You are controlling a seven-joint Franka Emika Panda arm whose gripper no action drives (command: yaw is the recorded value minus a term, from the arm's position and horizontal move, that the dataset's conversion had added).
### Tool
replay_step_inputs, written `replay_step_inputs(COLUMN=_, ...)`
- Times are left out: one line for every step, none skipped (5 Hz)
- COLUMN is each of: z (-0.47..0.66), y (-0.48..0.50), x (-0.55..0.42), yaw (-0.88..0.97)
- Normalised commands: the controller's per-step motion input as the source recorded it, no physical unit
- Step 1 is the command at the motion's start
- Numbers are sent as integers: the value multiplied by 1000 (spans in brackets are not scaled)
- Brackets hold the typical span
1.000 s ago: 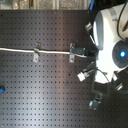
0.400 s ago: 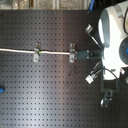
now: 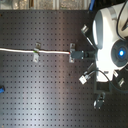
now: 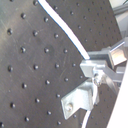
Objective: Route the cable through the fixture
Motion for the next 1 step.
replay_step_inputs(z=750, y=-42, x=75, yaw=-334)
